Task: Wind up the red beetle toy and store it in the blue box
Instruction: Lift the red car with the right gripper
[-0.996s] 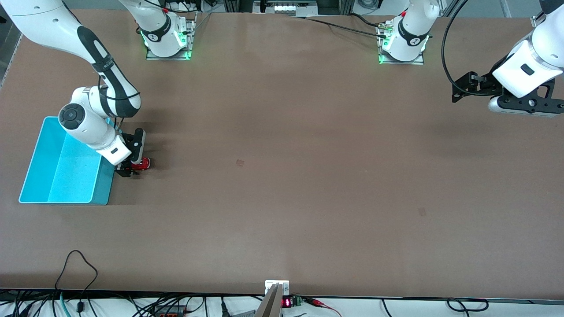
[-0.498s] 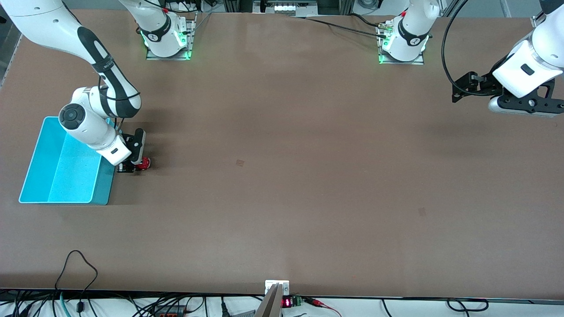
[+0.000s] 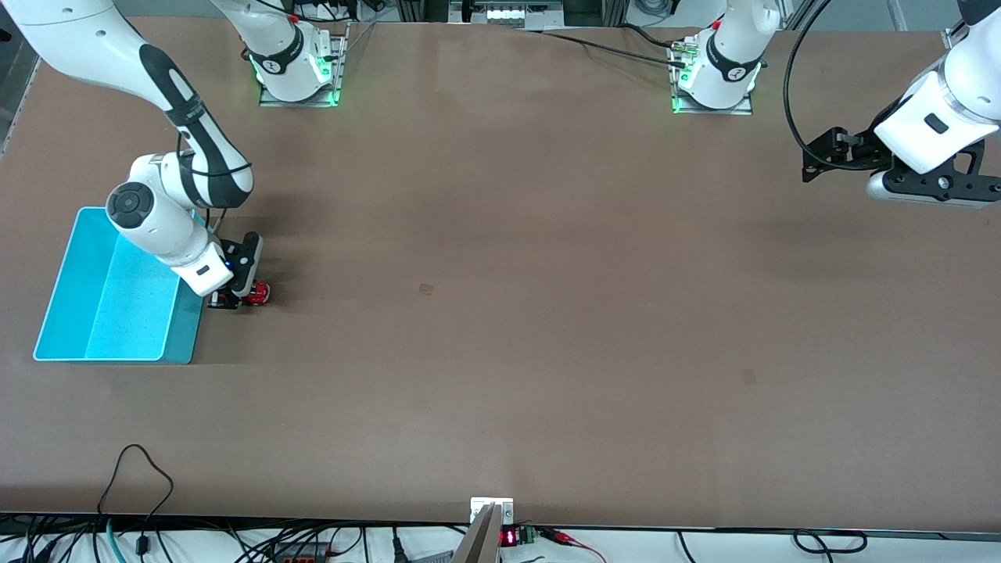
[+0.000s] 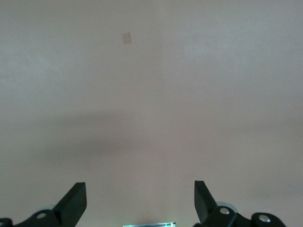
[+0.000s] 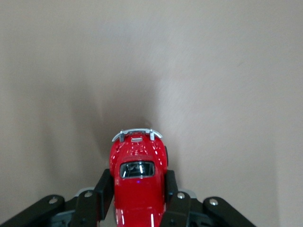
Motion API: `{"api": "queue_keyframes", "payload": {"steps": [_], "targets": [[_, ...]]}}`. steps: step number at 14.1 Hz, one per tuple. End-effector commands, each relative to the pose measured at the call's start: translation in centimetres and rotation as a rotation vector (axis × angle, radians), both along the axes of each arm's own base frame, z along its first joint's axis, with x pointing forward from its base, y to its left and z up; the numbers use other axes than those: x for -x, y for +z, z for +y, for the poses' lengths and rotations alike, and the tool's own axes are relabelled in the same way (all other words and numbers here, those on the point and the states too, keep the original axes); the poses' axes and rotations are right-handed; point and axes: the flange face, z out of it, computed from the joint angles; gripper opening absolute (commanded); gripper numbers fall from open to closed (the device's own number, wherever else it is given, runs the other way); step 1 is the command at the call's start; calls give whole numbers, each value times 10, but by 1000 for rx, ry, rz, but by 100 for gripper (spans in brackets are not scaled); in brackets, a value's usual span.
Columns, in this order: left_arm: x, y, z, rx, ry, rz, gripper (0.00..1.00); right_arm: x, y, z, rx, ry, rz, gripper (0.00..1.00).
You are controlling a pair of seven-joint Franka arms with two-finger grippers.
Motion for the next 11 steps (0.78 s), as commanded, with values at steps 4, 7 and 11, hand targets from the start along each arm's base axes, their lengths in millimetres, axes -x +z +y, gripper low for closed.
{"api": "queue_keyframes", "payload": {"steps": [4,7,11], "targets": [[4,5,0,-7,7,-1,100,-15,95,63,9,-391,-19,0],[4,4,0,-7,7,1,100,-15,143,60,13,-606,-56,0],[4,5,0,-8,5,-1,100,-8,181,-11,46,-933,-47,0]]}}
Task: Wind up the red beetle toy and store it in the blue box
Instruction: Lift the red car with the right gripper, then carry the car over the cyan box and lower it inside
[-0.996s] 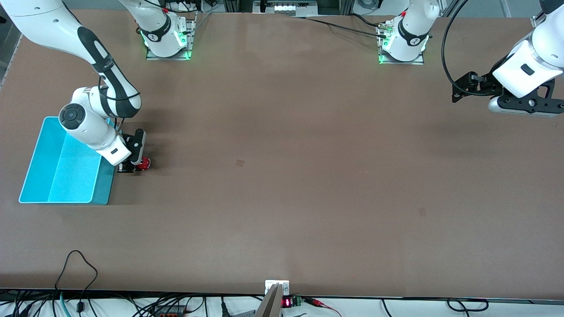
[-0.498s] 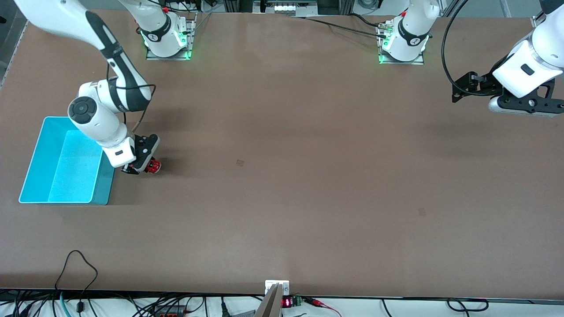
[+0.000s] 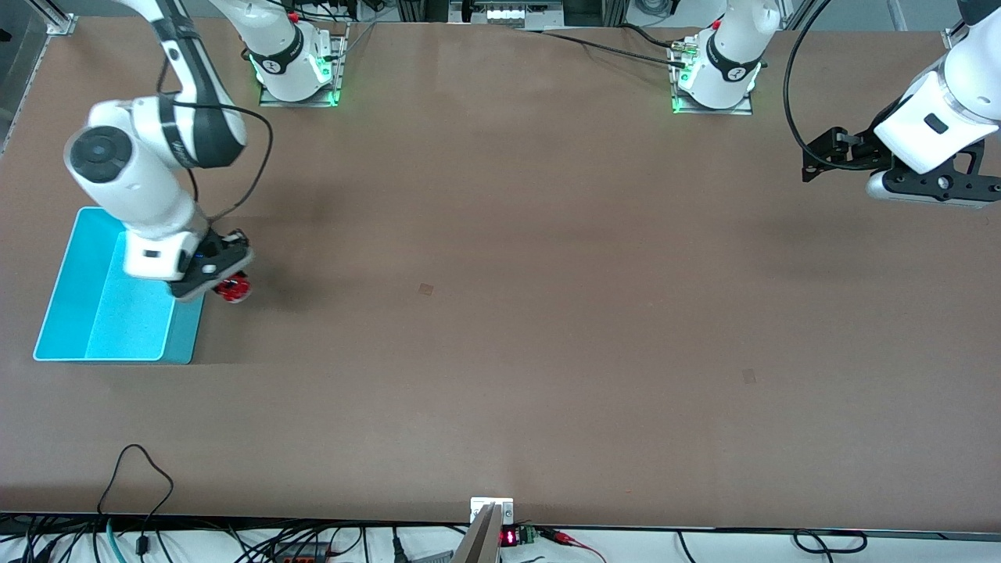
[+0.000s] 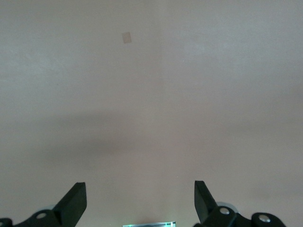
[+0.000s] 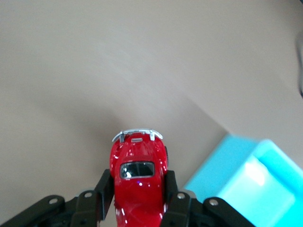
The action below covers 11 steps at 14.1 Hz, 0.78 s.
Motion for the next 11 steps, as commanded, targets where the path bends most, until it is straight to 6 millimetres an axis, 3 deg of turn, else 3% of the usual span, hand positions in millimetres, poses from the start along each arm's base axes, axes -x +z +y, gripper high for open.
{"api": "queue_keyframes", "payload": {"steps": [1,3,5,7,11], "targets": [[4,5,0,-6,5,-2,100,7,20,-67,-5,-214,23,0],[4,5,0,-6,5,-2,100,14,23,-117,-40,-311,25,0],[4,5,0,-8,5,-3,100,24,18,-155,-50,-375,52,0],[4,5,0,-6,5,-2,100,30,7,-183,-90,-469,65,0],[4,5,0,-7,5,-1,100,30,-47,-217,-105,-553,84,1]]}}
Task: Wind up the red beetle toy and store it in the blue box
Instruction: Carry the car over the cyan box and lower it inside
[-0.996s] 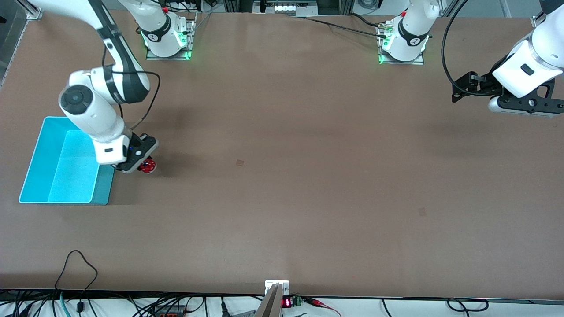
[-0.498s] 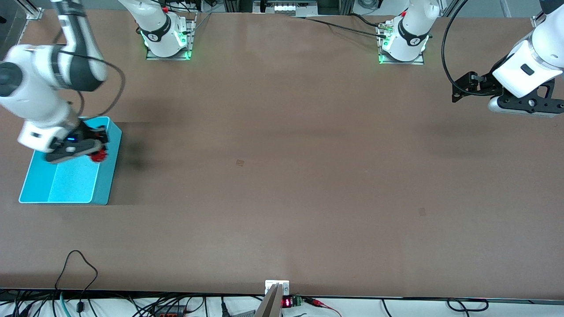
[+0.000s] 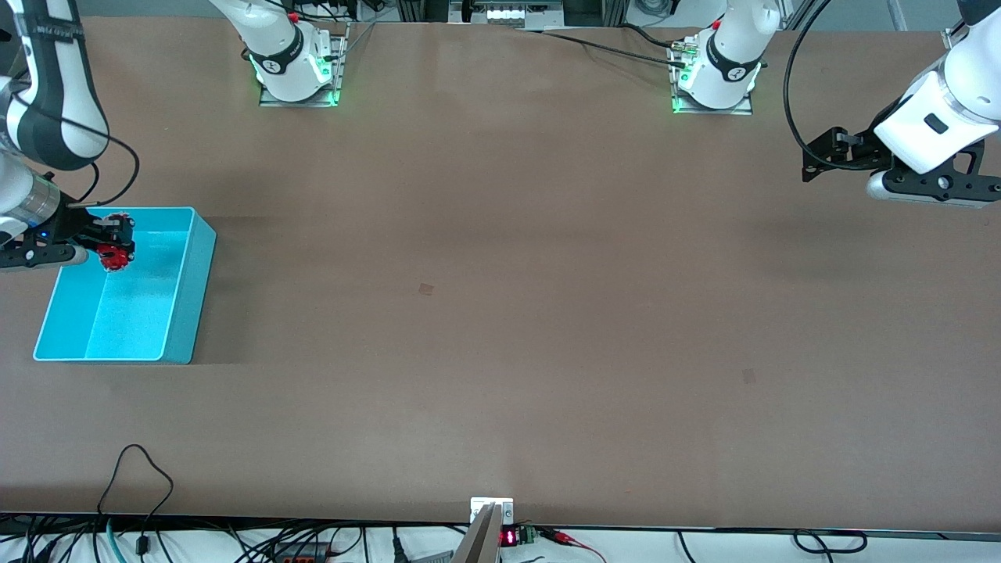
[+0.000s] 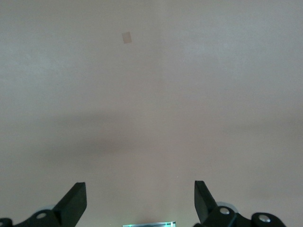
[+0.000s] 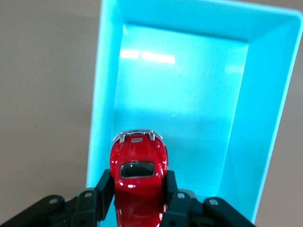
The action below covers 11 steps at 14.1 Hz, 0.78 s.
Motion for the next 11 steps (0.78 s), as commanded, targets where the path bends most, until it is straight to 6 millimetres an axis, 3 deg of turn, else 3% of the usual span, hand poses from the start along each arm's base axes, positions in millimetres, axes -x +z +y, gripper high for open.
{"api": "queue_keyframes", "payload": {"steps": [1,6,8,11], "targets": [[4,5,0,-7,5,-1,100,-1,-42,-19,-7,-50,19,1],[4,5,0,-6,5,-3,100,10,-120,-37,-64,-142,99,1],[4,5,0,-8,5,-1,100,18,-137,-53,-65,-173,113,1],[4,4,0,-8,5,-1,100,20,-150,-56,-63,-179,119,1]]}}
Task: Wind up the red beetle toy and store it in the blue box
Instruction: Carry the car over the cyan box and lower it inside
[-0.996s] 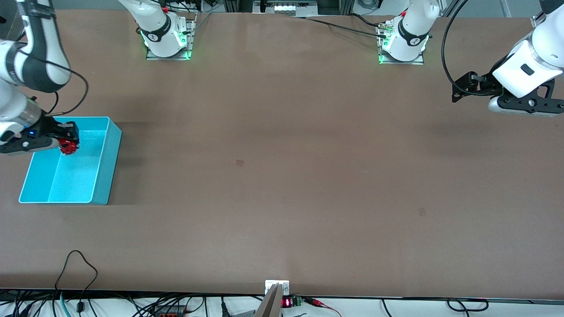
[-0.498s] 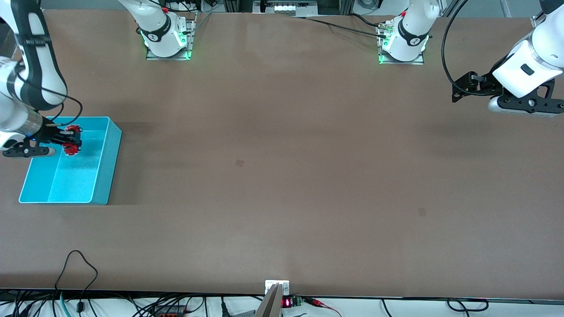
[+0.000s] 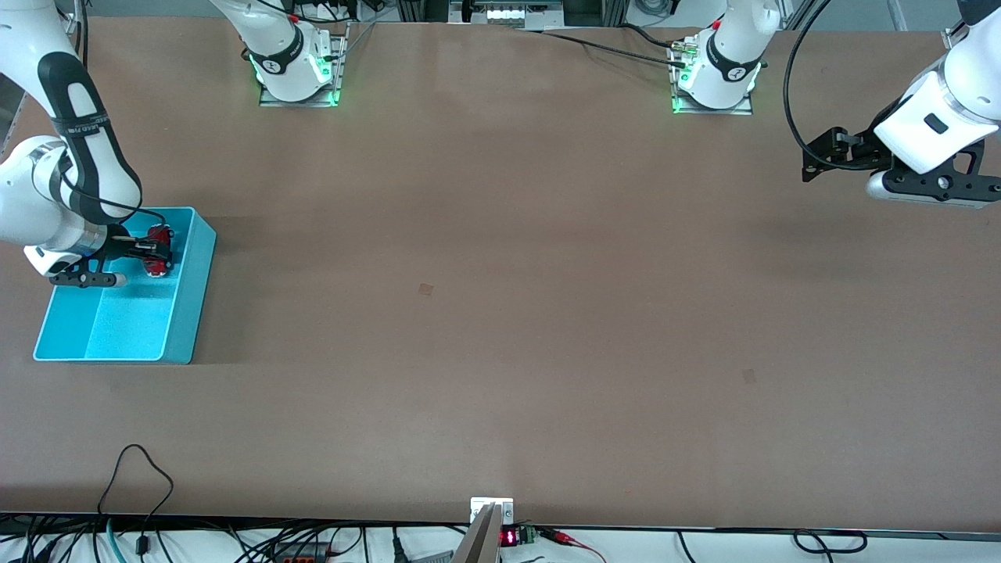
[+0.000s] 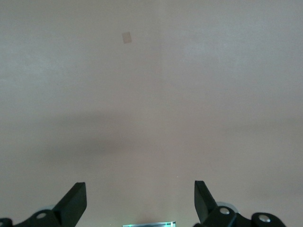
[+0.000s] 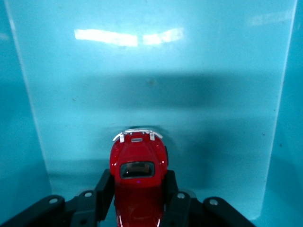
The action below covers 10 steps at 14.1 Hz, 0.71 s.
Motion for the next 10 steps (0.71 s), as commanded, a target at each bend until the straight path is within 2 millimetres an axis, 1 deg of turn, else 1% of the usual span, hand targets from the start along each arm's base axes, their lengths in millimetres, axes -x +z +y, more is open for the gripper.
{"api": "queue_keyframes", "payload": {"steps": [1,2,4,5,6,7,8,9,10], "targets": [[4,5,0,-8,5,-1,100,-1,-4,-4,-5,-19,-15,4],[4,5,0,-8,5,-1,100,-1,-8,-5,-3,-11,-15,5],[4,5,0,-8,5,-1,100,0,-9,-8,-2,-11,-18,9],[4,5,0,-8,5,-1,100,0,-10,-8,-2,-9,-18,18],[4,5,0,-6,7,-1,100,0,-14,-7,-4,-7,-12,32],[4,5,0,-6,5,-1,100,0,-14,-7,-3,-5,-11,53],[4,5,0,-8,5,-1,100,0,-13,-7,-4,-3,-11,66],[4,5,0,-6,5,-1,100,0,-13,-7,-5,1,-11,85],[4,5,0,-6,5,-3,100,0,-10,-9,-4,8,-17,100]]}}
